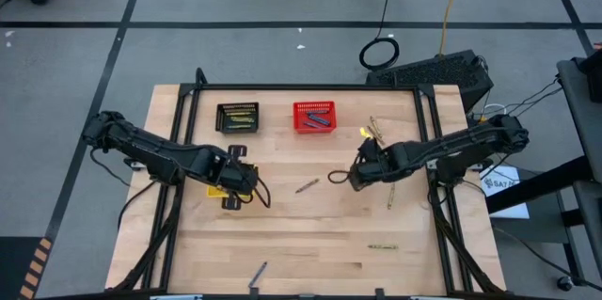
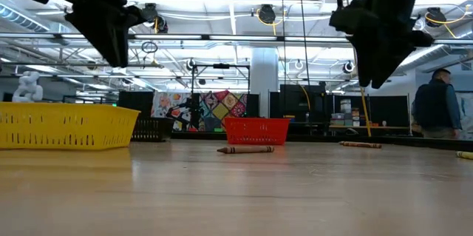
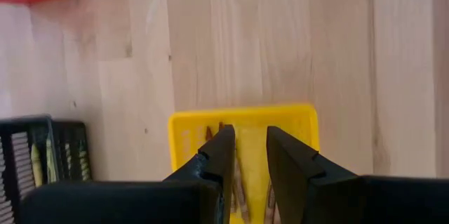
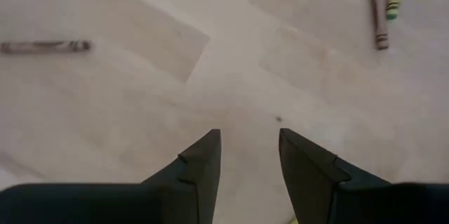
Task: Sort crayons
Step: Put the brown crayon into the yellow basket
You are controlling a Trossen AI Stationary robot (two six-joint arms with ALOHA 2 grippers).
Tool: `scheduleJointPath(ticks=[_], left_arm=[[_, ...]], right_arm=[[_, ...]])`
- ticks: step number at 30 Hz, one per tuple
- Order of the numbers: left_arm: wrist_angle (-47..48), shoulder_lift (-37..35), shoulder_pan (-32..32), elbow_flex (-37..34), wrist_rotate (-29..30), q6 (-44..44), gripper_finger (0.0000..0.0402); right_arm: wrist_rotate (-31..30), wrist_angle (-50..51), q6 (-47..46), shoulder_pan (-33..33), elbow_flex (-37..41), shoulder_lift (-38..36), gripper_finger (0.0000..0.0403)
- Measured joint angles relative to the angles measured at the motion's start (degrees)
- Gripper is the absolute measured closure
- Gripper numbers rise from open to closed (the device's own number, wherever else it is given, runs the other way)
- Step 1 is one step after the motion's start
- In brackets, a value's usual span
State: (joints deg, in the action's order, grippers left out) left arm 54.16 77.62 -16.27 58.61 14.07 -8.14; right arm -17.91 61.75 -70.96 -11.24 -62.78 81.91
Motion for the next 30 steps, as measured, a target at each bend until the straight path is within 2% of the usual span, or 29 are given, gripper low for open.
scheduleJointPath(ticks=[14, 21, 30], left_arm=[[-0.93, 0.00, 0.00, 0.00, 0.15, 0.07, 0.0324], [-0.91, 0.00, 0.00, -0.01, 0.15, 0.07, 0.0324], [-0.95, 0.00, 0.00, -0.02, 0.15, 1.45, 0.0324]], right_arm=[[0.18, 0.25, 14.60, 13.47, 0.00, 0.00, 0.0271], [3.19, -0.46, 23.96, 20.04, 0.02, 0.00, 0.0271], [3.21, -0.47, 29.79, 25.65, 0.02, 0.00, 0.0271]])
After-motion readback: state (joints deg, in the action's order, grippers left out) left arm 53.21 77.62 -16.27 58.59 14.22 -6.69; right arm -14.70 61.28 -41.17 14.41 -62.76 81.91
